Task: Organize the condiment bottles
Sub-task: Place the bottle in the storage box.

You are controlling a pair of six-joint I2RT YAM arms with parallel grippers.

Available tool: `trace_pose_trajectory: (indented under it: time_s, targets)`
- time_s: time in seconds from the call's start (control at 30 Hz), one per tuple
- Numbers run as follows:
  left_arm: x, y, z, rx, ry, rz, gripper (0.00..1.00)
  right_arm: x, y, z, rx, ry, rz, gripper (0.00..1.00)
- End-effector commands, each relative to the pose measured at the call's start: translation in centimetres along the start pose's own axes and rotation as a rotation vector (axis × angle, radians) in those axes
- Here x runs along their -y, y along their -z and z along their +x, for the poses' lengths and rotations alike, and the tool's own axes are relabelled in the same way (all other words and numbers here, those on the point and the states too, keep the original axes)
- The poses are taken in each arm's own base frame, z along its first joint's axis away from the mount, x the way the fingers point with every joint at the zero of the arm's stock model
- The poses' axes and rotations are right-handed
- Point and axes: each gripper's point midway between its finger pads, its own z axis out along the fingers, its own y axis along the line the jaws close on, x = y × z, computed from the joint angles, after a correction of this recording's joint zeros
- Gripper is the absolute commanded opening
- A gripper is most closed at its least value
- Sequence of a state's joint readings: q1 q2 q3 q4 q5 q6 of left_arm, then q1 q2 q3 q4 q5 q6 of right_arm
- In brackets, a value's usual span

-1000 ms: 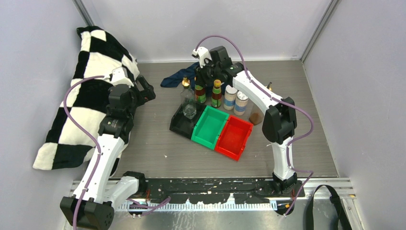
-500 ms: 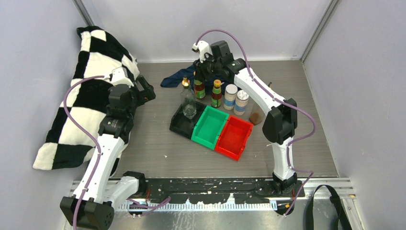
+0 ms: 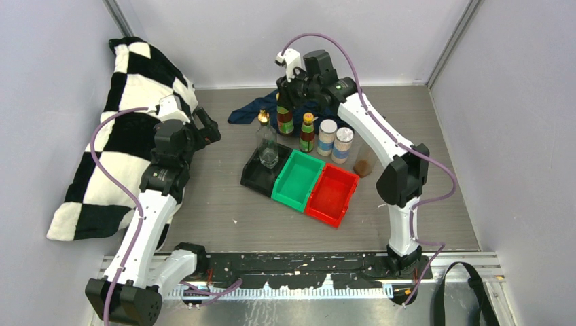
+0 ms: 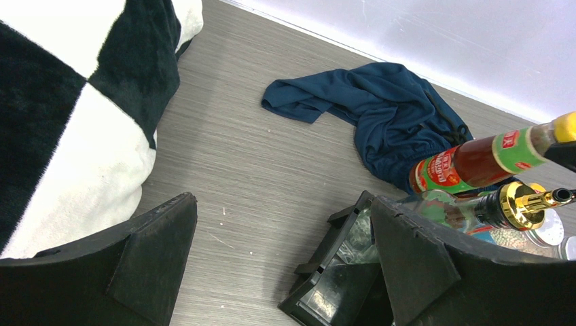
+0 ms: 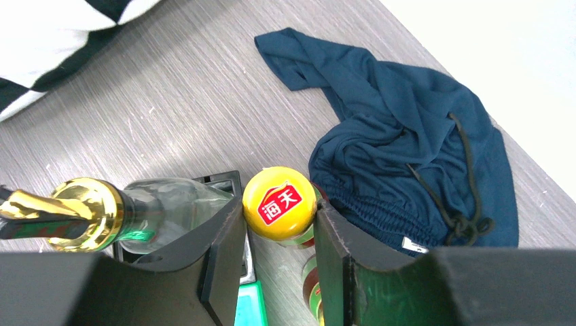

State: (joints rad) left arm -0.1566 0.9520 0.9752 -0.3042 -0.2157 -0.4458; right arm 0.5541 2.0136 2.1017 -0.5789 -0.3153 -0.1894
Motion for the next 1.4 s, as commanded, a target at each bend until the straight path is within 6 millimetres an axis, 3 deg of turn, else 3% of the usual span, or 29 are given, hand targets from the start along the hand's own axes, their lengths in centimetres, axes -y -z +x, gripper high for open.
trace_pose_trajectory:
  time_s: [0.0, 0.33, 0.8, 1.13, 1.37]
  targets:
    - [0.2, -0.2, -0.9, 0.038, 0.012, 0.011, 0.99, -0.7, 7.5, -10.6, 0.287, 0.108, 0.042, 0.01]
    - [0.3, -0.5, -0.5, 0.026, 0.01, 0.012, 0.99, -1.8, 10.7, -11.4, 0.322, 0.118, 0.046, 0.01]
    - [0.2, -1.2, 0.3, 0.002, 0.002, 0.008, 0.99, -5.6, 16.2, -11.3, 0.361, 0.129, 0.037, 0.01]
    - [0.6, -1.2, 0.3, 0.002, 0.012, 0.028, 0.99, -8.5, 19.4, -8.7, 0.36, 0.114, 0.058, 0.01]
    - [0.8, -1.1, 0.3, -0.001, 0.02, 0.039, 0.99, -9.8, 19.4, -5.6, 0.333, 0.079, 0.061, 0.01]
